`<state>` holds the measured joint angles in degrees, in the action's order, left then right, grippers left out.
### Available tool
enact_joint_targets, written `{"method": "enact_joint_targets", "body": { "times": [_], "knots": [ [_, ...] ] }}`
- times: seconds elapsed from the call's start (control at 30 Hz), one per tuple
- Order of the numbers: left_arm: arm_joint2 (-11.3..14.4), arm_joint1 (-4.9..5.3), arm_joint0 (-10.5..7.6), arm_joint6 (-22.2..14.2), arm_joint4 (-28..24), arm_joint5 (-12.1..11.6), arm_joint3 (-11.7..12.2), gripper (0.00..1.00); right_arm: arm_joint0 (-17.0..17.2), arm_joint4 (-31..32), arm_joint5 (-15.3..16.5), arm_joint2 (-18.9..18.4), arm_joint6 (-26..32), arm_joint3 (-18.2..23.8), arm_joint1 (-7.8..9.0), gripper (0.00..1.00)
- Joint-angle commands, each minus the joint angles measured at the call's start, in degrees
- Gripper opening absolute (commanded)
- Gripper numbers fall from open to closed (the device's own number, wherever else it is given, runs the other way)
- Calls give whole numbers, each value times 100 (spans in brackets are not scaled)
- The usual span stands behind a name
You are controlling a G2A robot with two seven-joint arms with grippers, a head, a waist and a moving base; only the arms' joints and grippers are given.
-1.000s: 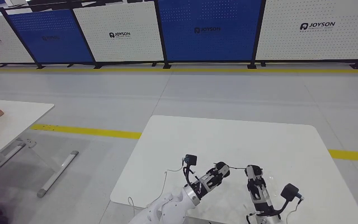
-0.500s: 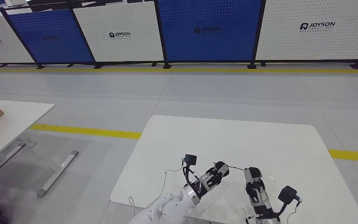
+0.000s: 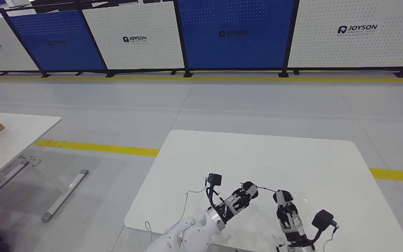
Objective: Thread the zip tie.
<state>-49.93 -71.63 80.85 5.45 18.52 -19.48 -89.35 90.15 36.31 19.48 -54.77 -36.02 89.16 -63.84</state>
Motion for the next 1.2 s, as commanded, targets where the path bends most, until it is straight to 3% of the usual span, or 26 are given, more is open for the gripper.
{"method": "enact_joint_targets", "body": {
  "times": [0.0,0.23,0.47,0.6,0.87,1.17],
  "knots": [
    [9,6,6,-26,72,0,-21,0,-3,-5,0,1,11,0,-5,0],
    [20,36,39,5,426,3,-99,0,-8,-65,0,-19,222,33,-2,0],
    [56,10,56,206,709,322,-106,0,30,-36,0,-42,147,82,9,0],
    [74,-4,51,234,724,328,-107,0,35,-35,0,-38,132,86,15,0],
    [93,-25,43,247,767,363,-113,18,41,-16,0,-48,101,69,26,0],
    [143,-57,19,257,861,479,-83,20,46,63,0,-20,81,79,37,0]
  ]
}}
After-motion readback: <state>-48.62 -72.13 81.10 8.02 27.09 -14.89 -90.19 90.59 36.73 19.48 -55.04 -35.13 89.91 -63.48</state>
